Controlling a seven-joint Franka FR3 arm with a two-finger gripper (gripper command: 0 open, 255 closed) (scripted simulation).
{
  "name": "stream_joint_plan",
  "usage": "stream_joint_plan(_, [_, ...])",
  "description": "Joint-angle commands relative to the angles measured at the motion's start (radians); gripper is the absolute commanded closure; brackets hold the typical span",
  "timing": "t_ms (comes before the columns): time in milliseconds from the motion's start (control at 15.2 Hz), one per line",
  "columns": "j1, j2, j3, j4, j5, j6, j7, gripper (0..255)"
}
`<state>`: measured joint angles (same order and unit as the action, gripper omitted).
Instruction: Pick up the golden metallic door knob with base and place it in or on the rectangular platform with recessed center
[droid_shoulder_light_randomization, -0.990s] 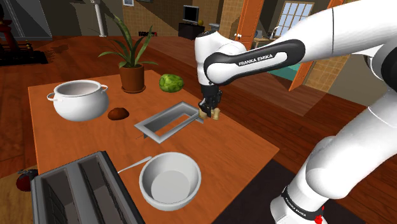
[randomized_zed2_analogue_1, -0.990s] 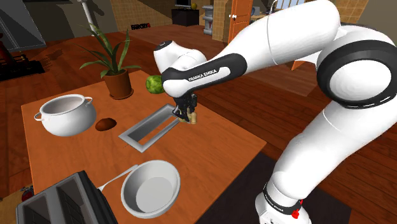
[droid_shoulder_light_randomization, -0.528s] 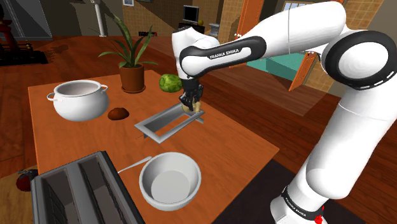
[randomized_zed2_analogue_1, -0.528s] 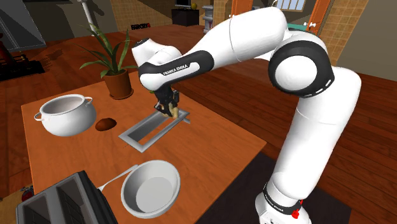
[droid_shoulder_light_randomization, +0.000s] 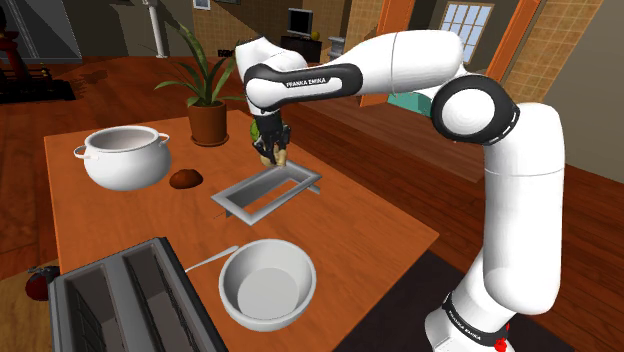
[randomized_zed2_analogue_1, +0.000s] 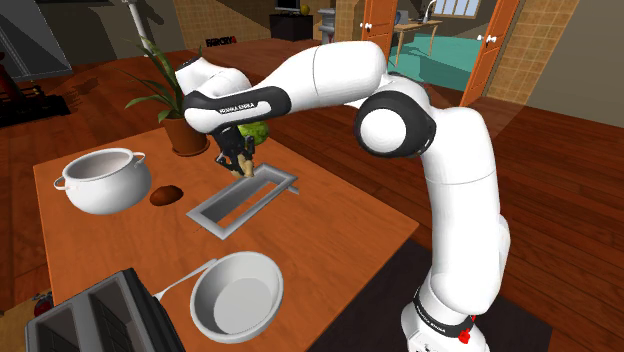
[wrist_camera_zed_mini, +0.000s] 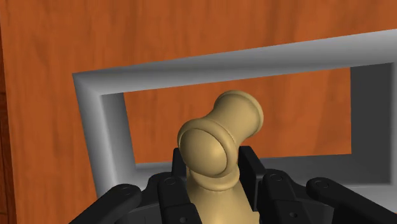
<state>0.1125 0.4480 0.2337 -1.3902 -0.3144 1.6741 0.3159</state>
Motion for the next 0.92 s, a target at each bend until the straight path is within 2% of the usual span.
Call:
stream_joint_plan(0, [0.011,0.031,0.0,0.032,-0.005,-0.002,0.01,255])
stream_joint_plan(858, [0.004,0.059,-0.005,-0.079,-0.018,0.131,0.043,255])
